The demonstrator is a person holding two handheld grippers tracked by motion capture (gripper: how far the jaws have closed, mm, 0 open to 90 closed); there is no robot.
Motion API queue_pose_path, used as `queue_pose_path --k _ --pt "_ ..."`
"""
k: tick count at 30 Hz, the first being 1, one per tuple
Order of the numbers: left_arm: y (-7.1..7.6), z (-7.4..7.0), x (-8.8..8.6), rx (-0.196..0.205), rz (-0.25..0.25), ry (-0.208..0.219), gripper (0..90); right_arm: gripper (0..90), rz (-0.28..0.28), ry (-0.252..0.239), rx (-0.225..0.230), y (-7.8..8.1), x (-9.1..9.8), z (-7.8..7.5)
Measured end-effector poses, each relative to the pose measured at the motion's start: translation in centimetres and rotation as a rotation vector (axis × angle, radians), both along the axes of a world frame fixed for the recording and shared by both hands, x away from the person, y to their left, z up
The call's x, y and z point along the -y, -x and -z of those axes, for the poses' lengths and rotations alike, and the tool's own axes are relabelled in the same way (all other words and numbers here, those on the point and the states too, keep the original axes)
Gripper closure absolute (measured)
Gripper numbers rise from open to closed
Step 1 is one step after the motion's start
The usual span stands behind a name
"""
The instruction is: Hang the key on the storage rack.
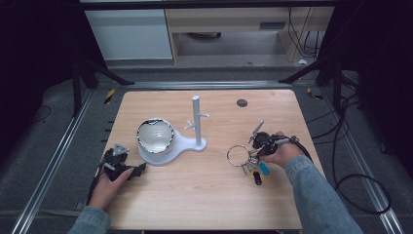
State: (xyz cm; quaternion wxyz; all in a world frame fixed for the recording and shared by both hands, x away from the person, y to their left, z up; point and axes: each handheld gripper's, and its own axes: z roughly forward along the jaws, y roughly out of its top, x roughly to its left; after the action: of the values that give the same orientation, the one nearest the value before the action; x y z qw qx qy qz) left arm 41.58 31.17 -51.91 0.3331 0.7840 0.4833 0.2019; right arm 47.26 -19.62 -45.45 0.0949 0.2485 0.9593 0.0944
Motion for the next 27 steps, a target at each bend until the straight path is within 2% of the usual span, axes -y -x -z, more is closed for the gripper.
queue_pose_path --k 9,16,20,22,24,25,27 --pt "0.0 0.0 0.0 0.0 0.0 0.0 0.0 77.8 -0.004 0.017 -0.021 -0.5 -0.4 0.8" --pt "0.0 0.0 0.0 0.0 0.0 0.0 0.0 75.3 -0.005 0.016 -0.004 -0.8 -0.3 0.4" --pt "0.0 0.0 0.0 0.0 0.0 0.0 0.0 70.0 0.002 0.018 0.006 -1.1 -0.3 0.1" --pt "0.0 0.0 0.0 0.0 0.0 0.0 0.0 67.8 -0.012 0.013 0.012 -1.3 -0.3 0.2" --pt "0.0 0.0 0.0 0.0 0.0 0.0 0.0 66.3 -0.015 0.022 0.01 -1.3 -0.3 0.2" --pt "0.0 0.0 0.0 0.0 0.0 0.0 0.0 63.2 -0.019 0.044 0.013 -1.4 -0.4 0.4" --pt "0.0 0.0 0.0 0.0 0.0 0.0 0.0 63.1 -0.021 0.045 0.014 -1.6 -0.5 0.5"
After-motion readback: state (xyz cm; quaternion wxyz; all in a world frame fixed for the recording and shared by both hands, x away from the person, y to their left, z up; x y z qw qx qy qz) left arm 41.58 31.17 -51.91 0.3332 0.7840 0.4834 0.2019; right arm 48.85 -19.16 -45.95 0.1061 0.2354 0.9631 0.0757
